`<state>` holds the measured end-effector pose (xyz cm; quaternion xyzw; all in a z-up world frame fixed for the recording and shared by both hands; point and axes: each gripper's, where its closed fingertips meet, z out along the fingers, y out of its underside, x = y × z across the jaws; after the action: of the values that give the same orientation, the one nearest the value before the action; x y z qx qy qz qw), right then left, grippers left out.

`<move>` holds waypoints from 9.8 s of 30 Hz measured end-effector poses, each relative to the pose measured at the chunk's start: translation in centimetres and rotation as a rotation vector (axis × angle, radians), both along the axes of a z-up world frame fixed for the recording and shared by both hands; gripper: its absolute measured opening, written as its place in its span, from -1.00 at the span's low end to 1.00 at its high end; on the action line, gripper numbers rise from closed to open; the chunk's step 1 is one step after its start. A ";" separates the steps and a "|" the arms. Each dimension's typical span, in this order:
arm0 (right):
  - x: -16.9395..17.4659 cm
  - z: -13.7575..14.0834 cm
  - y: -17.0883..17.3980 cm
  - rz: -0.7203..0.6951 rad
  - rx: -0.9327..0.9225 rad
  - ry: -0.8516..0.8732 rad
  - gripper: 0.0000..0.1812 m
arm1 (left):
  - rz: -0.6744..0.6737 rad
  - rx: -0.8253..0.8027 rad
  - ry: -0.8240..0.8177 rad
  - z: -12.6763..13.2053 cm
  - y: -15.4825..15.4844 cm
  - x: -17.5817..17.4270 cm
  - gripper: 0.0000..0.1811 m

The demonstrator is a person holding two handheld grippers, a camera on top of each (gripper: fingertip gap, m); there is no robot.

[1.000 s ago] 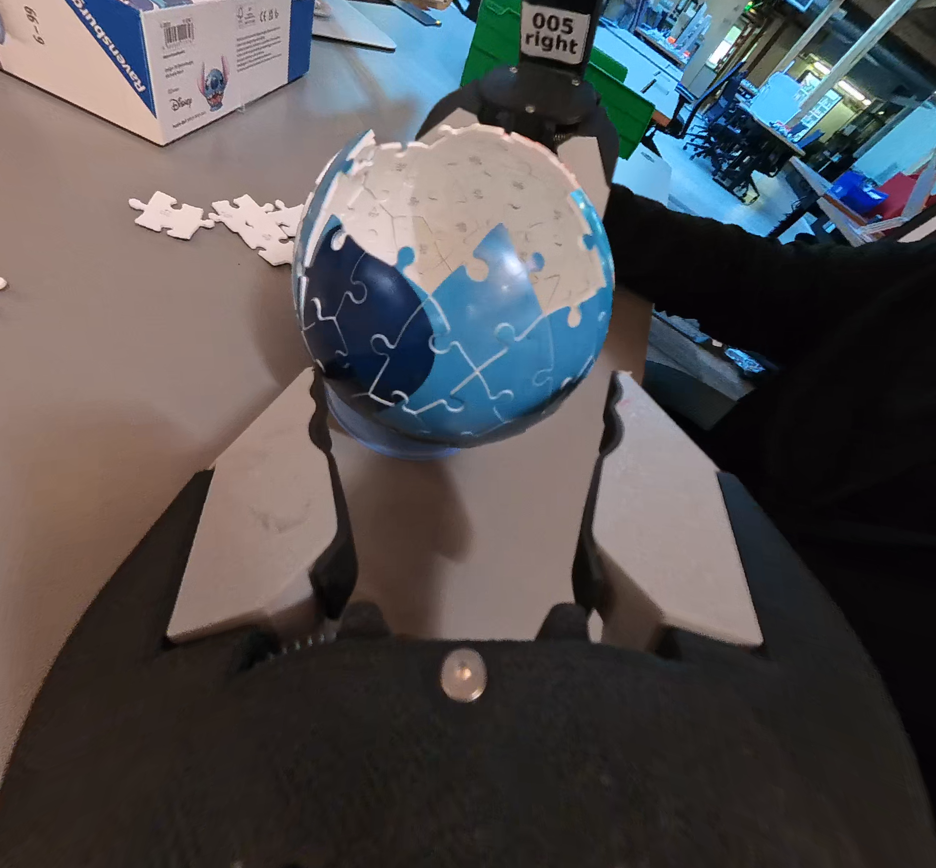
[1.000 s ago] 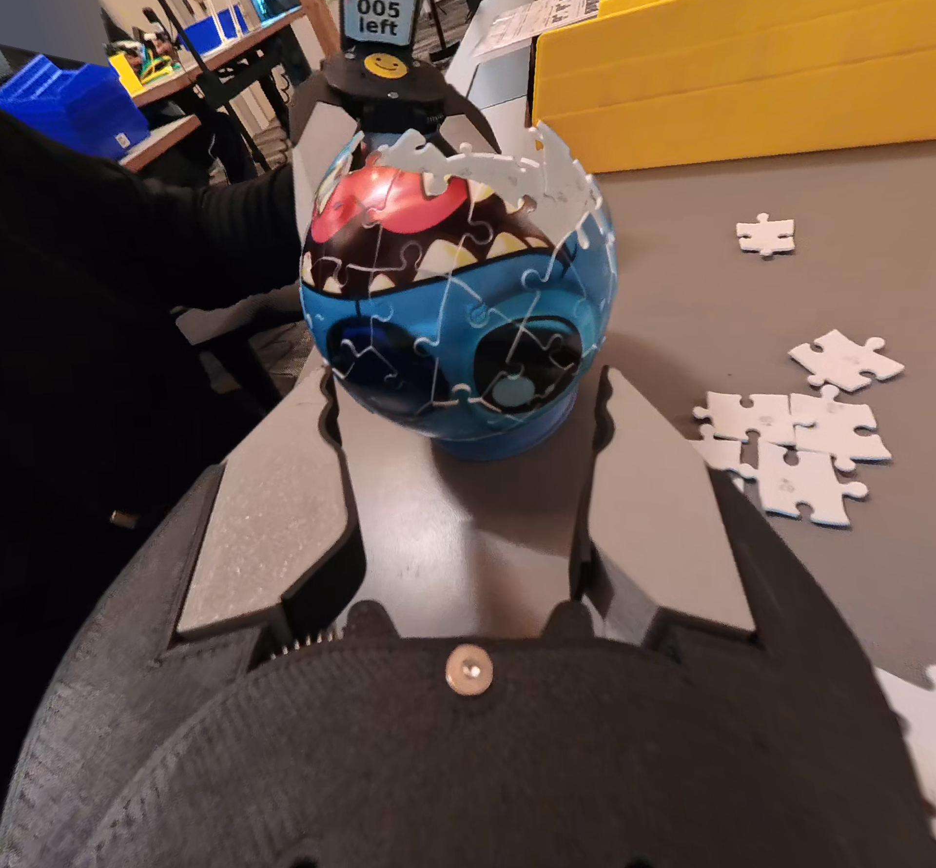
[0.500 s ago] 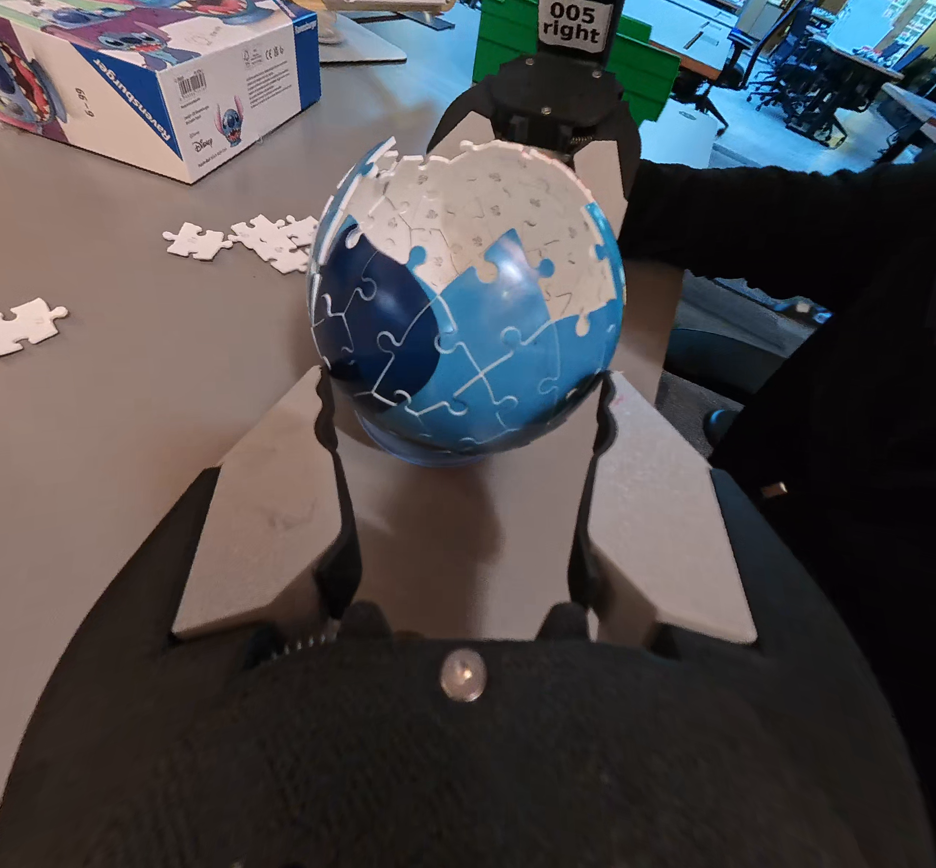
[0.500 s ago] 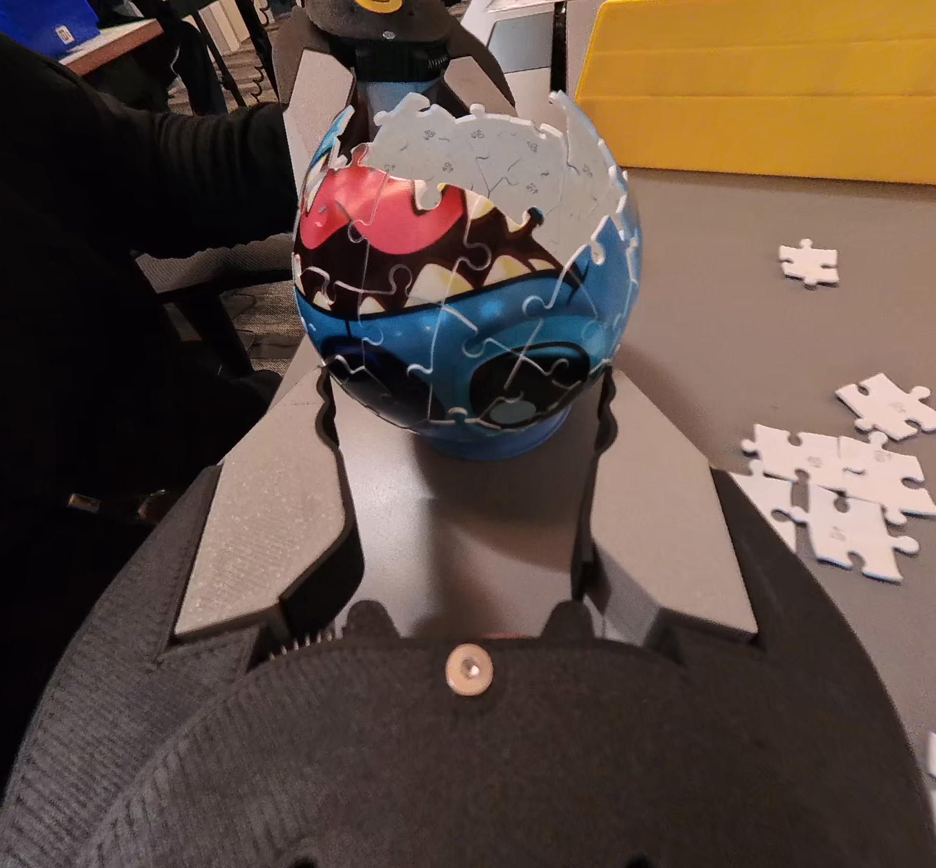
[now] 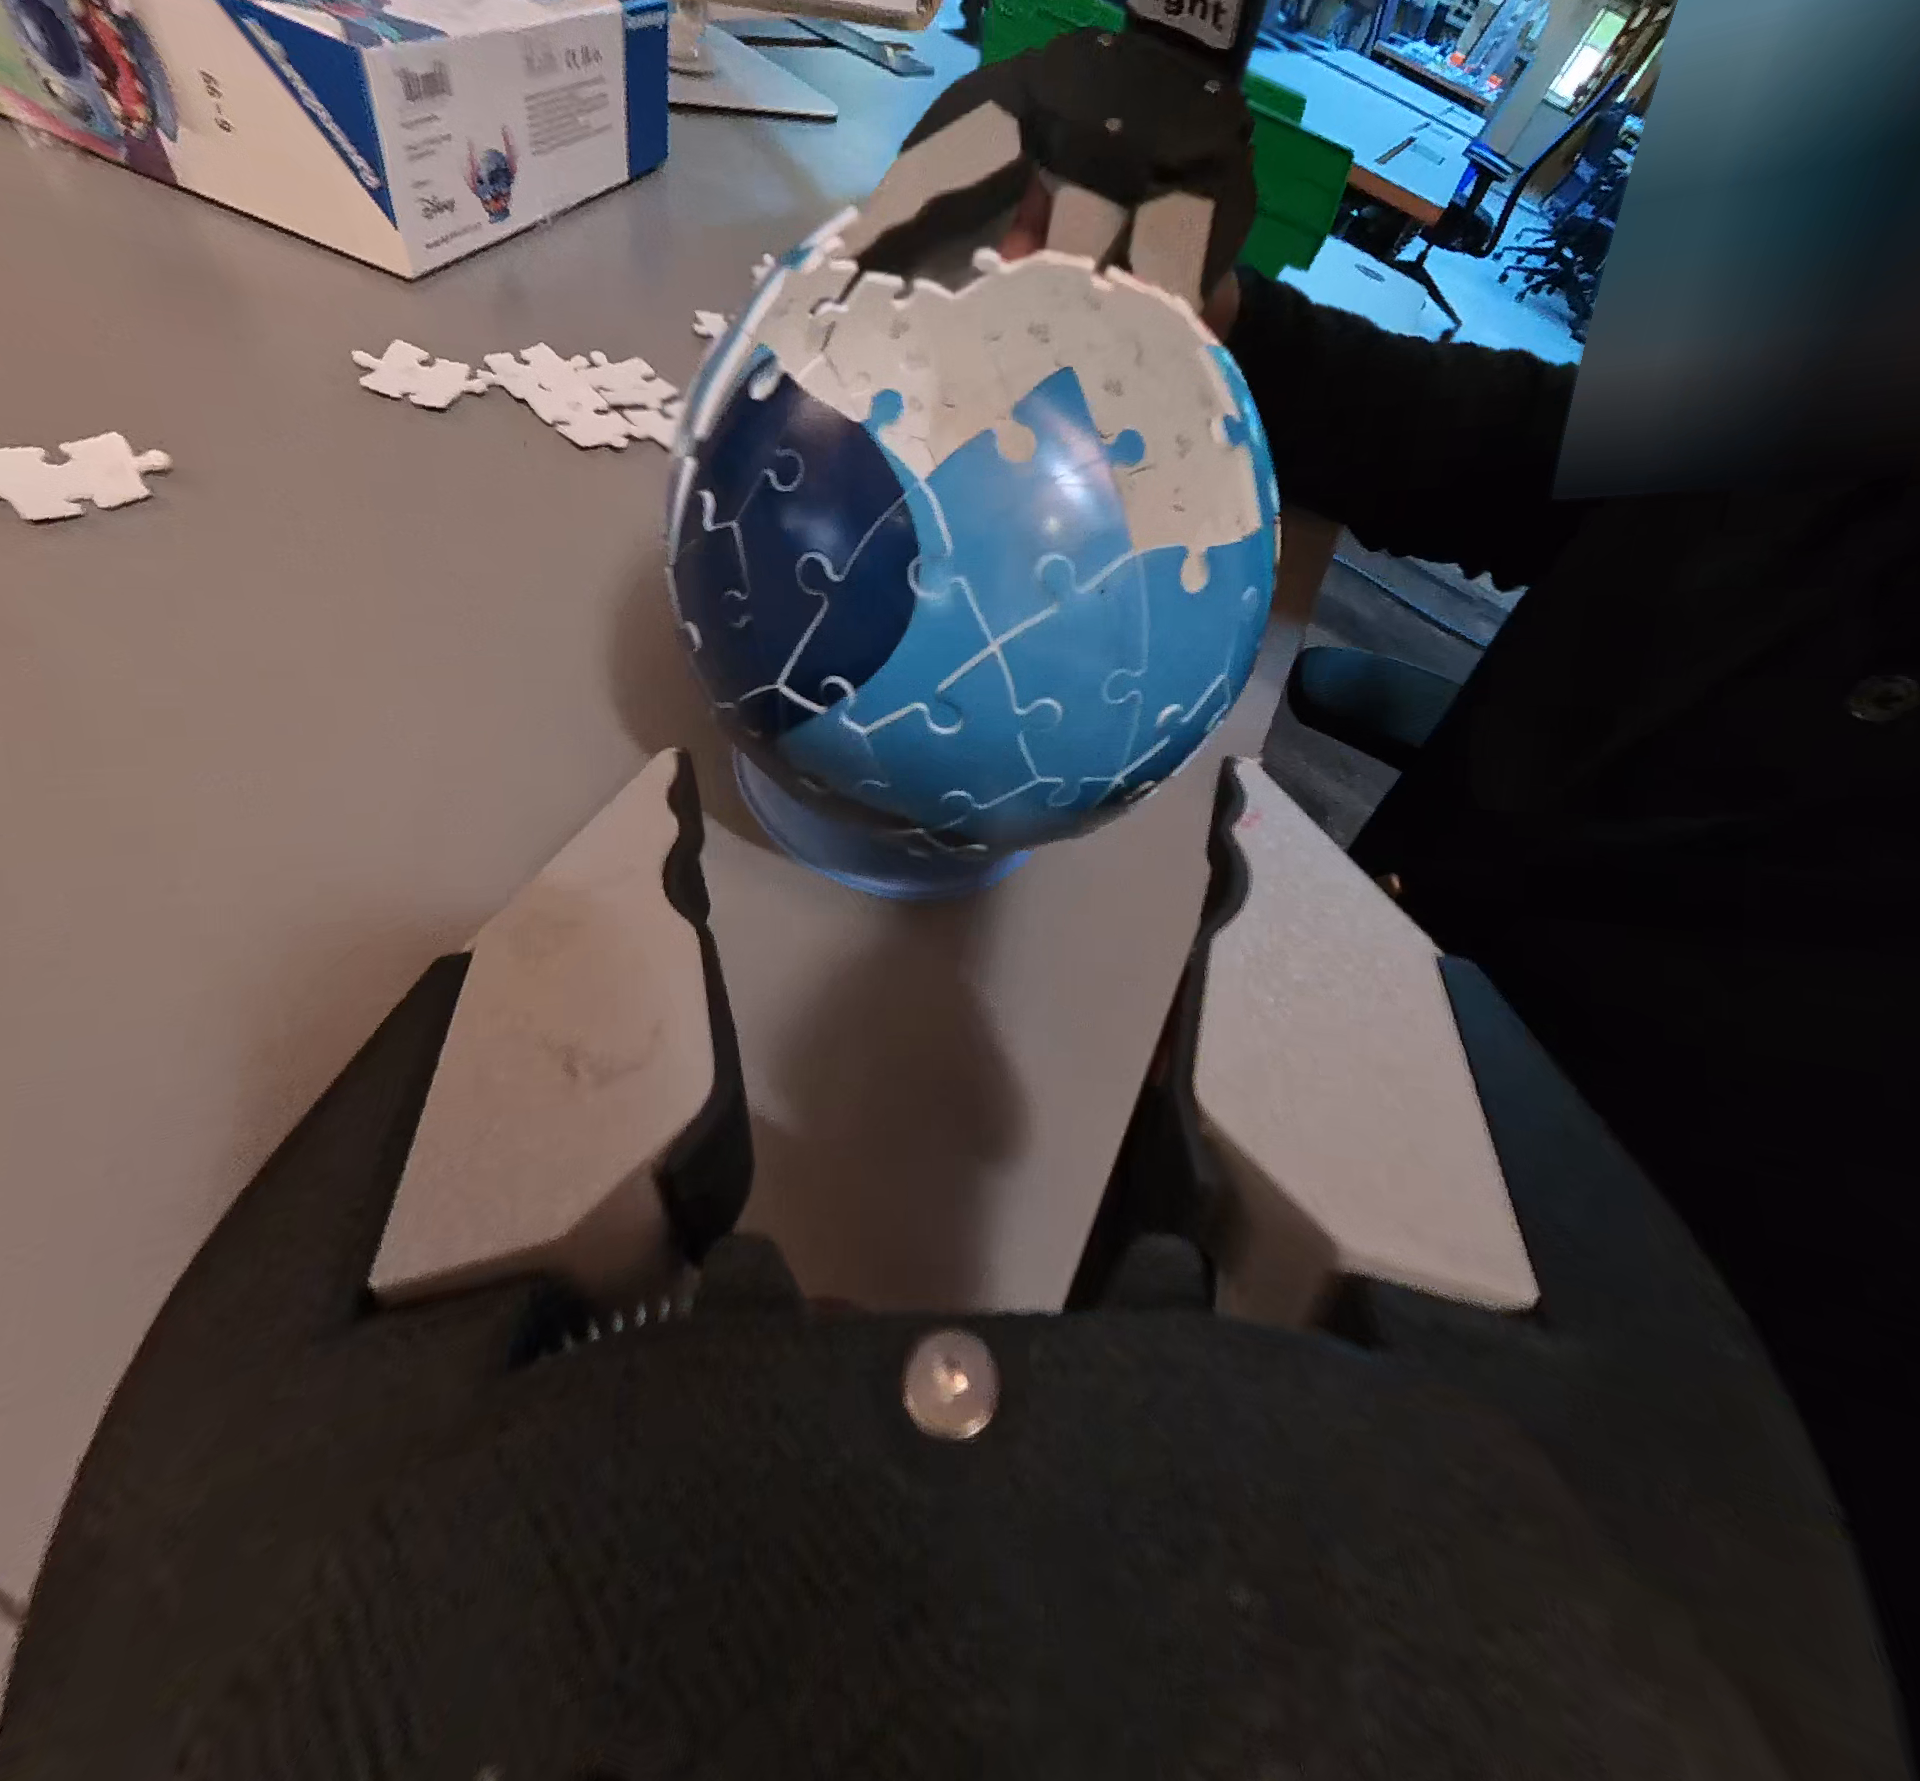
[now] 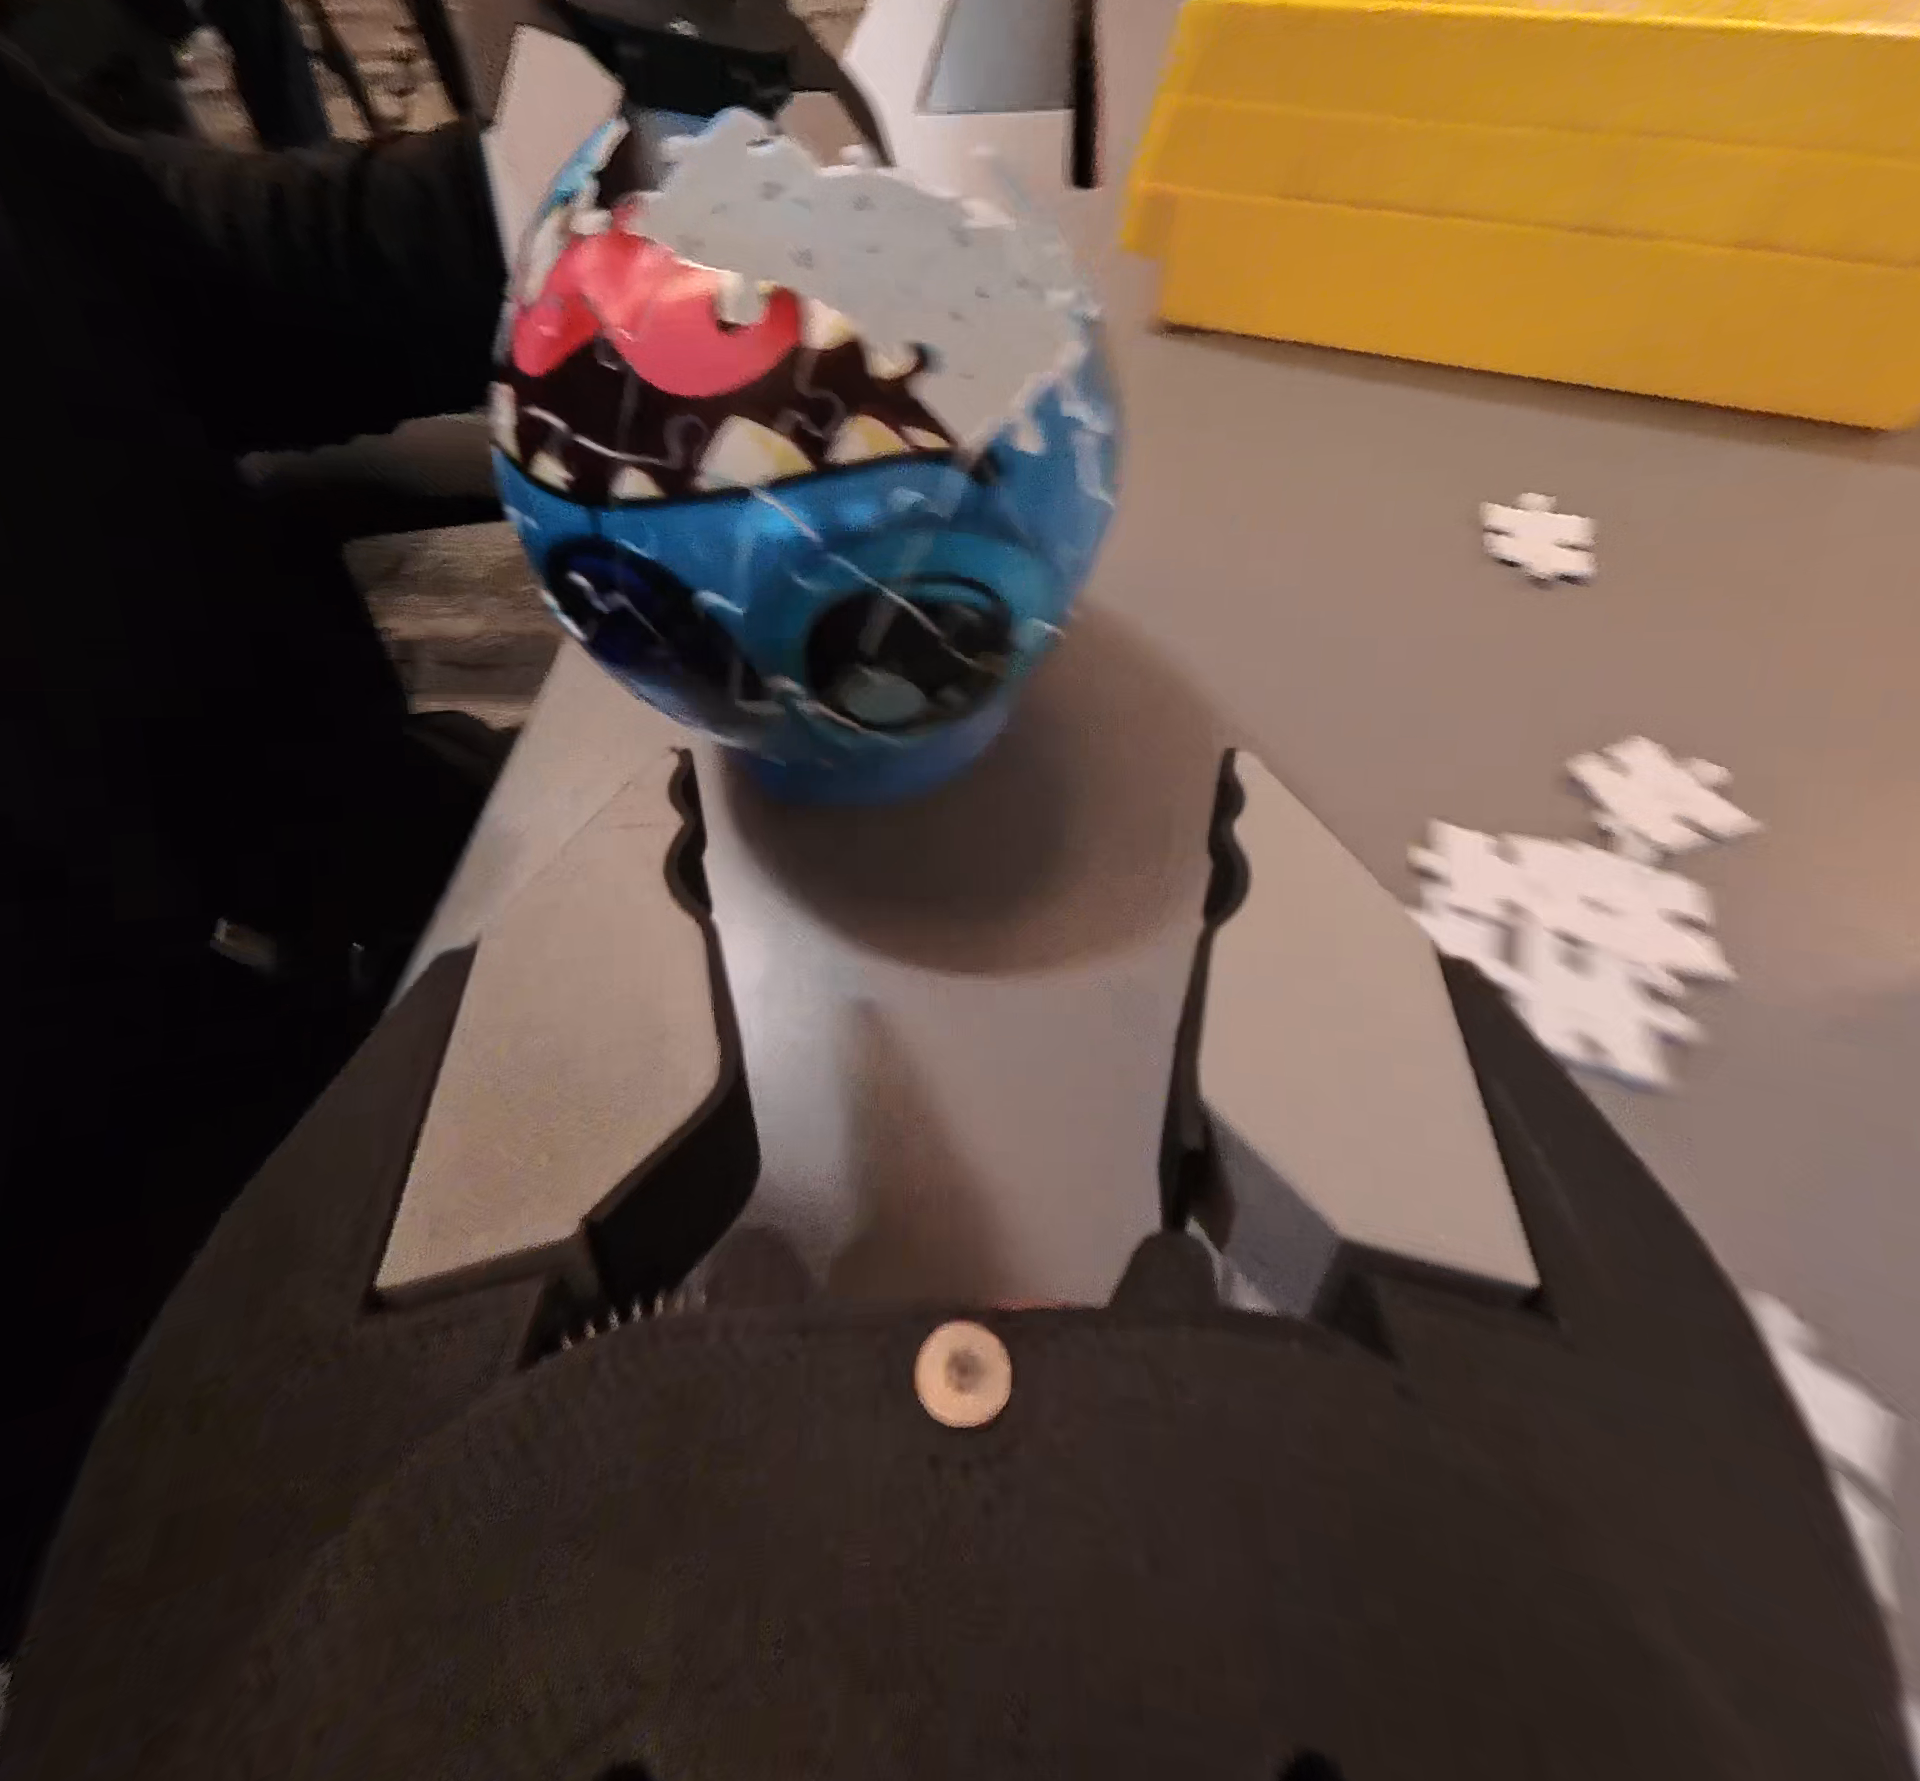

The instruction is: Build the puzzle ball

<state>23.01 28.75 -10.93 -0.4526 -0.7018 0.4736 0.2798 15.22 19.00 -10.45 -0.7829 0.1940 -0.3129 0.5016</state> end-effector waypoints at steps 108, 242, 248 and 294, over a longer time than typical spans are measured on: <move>-3.5 -1.2 16.3 -0.141 0.480 -0.501 -0.92 | 0.305 0.357 -0.112 4.6 2.0 -10.1 -0.30; -2.5 -2.5 -5.3 0.092 0.200 -0.023 0.11 | -0.030 0.149 0.382 -1.9 0.9 1.5 0.12; -2.6 -2.8 -4.9 0.077 0.302 0.001 0.10 | -0.015 0.198 0.411 -1.5 1.0 1.5 0.11; -1.9 -2.3 -4.7 0.131 0.117 -0.047 0.10 | -0.019 0.187 0.419 -1.7 1.5 0.7 0.07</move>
<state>21.14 24.09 -13.20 -0.3997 -0.7628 0.4384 0.2574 15.90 20.47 -12.20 -0.7791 0.3293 -0.1287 0.5177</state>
